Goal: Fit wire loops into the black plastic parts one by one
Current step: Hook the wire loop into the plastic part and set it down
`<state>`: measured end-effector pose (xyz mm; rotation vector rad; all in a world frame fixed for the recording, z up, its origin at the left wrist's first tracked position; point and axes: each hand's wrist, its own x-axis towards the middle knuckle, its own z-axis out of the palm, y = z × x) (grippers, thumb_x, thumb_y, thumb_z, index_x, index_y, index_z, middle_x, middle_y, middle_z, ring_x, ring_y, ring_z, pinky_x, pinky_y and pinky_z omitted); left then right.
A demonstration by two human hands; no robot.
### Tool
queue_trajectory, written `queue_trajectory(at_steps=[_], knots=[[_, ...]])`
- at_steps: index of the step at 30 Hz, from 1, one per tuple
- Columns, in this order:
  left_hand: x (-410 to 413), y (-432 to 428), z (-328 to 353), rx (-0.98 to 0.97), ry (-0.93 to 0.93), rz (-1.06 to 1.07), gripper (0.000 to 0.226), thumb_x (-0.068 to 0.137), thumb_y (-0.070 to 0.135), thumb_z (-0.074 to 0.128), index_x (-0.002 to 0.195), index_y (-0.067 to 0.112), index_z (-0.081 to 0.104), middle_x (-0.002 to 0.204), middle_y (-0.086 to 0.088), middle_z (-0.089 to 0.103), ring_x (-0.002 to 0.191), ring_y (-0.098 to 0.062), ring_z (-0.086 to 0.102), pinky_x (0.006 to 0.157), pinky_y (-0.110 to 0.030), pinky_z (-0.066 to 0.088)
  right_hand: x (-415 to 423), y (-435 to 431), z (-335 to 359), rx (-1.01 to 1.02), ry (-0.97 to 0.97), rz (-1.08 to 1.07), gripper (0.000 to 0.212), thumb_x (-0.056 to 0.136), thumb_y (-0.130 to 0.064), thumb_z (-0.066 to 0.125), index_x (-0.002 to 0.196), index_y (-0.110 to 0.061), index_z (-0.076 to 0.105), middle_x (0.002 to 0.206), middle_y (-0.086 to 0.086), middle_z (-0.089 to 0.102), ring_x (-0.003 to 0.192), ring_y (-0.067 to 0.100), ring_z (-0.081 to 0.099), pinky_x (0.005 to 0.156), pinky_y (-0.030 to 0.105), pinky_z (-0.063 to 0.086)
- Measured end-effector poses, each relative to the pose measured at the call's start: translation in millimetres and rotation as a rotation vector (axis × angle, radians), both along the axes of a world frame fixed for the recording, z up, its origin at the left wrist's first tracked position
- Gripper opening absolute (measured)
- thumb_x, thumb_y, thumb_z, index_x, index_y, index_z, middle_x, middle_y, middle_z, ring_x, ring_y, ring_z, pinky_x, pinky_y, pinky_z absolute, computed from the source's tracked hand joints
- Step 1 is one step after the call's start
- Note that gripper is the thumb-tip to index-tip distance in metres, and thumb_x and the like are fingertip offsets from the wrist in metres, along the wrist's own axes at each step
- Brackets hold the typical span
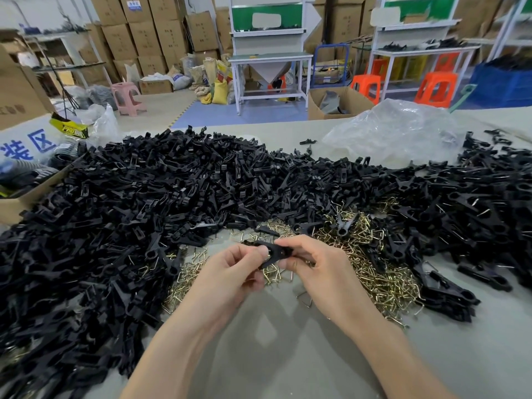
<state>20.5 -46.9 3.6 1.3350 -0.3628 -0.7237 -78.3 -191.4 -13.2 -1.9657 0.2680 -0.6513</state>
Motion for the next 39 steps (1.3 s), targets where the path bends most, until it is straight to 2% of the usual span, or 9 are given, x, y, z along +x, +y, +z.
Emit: queue_trajectory(at_steps=[7, 11, 15, 18, 23, 29, 32, 37, 39], knots=[[-6.1, 8.1, 12.4, -0.123, 0.171, -0.283, 0.066, 0.073, 0.046, 0.075, 0.117, 0.001, 0.058, 0.072, -0.005, 0.057, 0.063, -0.019, 0.063, 0.051, -0.028, 0.054, -4.7, 6.7, 13.2, 0.274, 0.048, 0.168, 0.048, 0.091, 0.002, 0.066, 0.108, -0.042, 0.076, 0.094, -0.015, 0.078, 0.085, -0.004, 0.071, 0.07, 0.008, 0.051], [-6.7, 12.3, 13.2, -0.136, 0.153, -0.354, 0.068, 0.077, 0.054, 0.069, 0.133, 0.017, 0.057, 0.086, -0.009, 0.061, 0.075, -0.022, 0.065, 0.05, -0.03, 0.054, -4.1, 6.4, 16.5, 0.371, 0.039, 0.2, 0.041, 0.088, -0.008, 0.074, 0.102, -0.046, 0.077, 0.096, -0.006, 0.078, 0.082, 0.011, 0.072, 0.075, 0.07, 0.05], [-12.8, 6.7, 10.6, -0.13, 0.161, -0.386, 0.075, 0.071, 0.067, 0.072, 0.134, 0.029, 0.06, 0.099, -0.013, 0.063, 0.082, -0.025, 0.066, 0.053, -0.036, 0.057, -2.9, 6.1, 14.8, 0.433, 0.064, 0.25, 0.03, 0.079, -0.025, 0.079, 0.102, -0.045, 0.078, 0.092, -0.01, 0.077, 0.068, 0.046, 0.062, 0.058, 0.053, 0.049], [-21.0, -3.0, 4.7, -0.069, 0.06, -0.347, 0.081, 0.066, 0.07, 0.077, 0.131, 0.025, 0.058, 0.101, -0.016, 0.066, 0.075, -0.027, 0.066, 0.052, -0.035, 0.055, -4.2, 5.7, 10.7, 0.473, 0.064, 0.344, 0.024, 0.086, -0.007, 0.076, 0.103, -0.024, 0.078, 0.081, -0.005, 0.075, 0.049, 0.012, 0.062, 0.05, 0.019, 0.05], [-25.3, -11.2, -4.2, -0.058, -0.152, -0.211, 0.046, 0.077, 0.066, 0.064, 0.108, 0.033, 0.066, 0.074, -0.005, 0.062, 0.06, -0.024, 0.058, 0.048, -0.03, 0.045, -0.8, 5.8, 9.5, 0.507, 0.086, 0.401, 0.018, 0.085, -0.013, 0.078, 0.102, -0.01, 0.074, 0.073, 0.03, 0.063, 0.05, 0.027, 0.064, 0.051, 0.031, 0.054], [-26.8, -17.9, -6.6, -0.129, -0.07, -0.173, 0.042, 0.08, 0.048, 0.066, 0.112, 0.021, 0.064, 0.078, -0.009, 0.07, 0.053, -0.025, 0.058, 0.044, -0.028, 0.046, -1.4, 7.2, 6.6, 0.411, 0.064, 0.329, 0.028, 0.089, 0.006, 0.062, 0.099, -0.016, 0.074, 0.049, 0.003, 0.057, 0.041, 0.017, 0.058, 0.047, 0.026, 0.05], [-26.0, -18.9, -8.3, -0.123, -0.087, -0.166, 0.041, 0.091, 0.041, 0.058, 0.112, 0.006, 0.059, 0.092, -0.011, 0.073, 0.054, -0.023, 0.059, 0.045, -0.028, 0.047, -0.4, 9.7, 3.5, 0.34, 0.037, 0.248, 0.046, 0.089, 0.011, 0.056, 0.116, -0.023, 0.069, 0.064, -0.005, 0.068, 0.043, 0.012, 0.054, 0.046, 0.025, 0.051], [-26.5, -21.3, -9.4, -0.091, -0.137, -0.139, 0.025, 0.077, 0.051, 0.066, 0.085, 0.027, 0.071, 0.072, -0.007, 0.066, 0.055, -0.021, 0.06, 0.045, -0.027, 0.046, -0.5, 6.7, -5.6, -0.002, 0.068, 0.12, 0.049, 0.088, 0.0, 0.052, 0.113, -0.04, 0.065, 0.066, 0.0, 0.067, 0.048, 0.012, 0.064, 0.06, 0.022, 0.052], [-26.5, -21.7, -10.1, -0.109, -0.128, -0.13, 0.025, 0.078, 0.049, 0.068, 0.089, 0.027, 0.071, 0.075, -0.01, 0.066, 0.056, -0.021, 0.06, 0.046, -0.026, 0.046, 1.1, 4.5, -6.4, -0.076, 0.05, 0.081, 0.05, 0.088, 0.001, 0.057, 0.114, -0.04, 0.066, 0.086, -0.009, 0.069, 0.059, 0.002, 0.066, 0.067, 0.025, 0.054]])
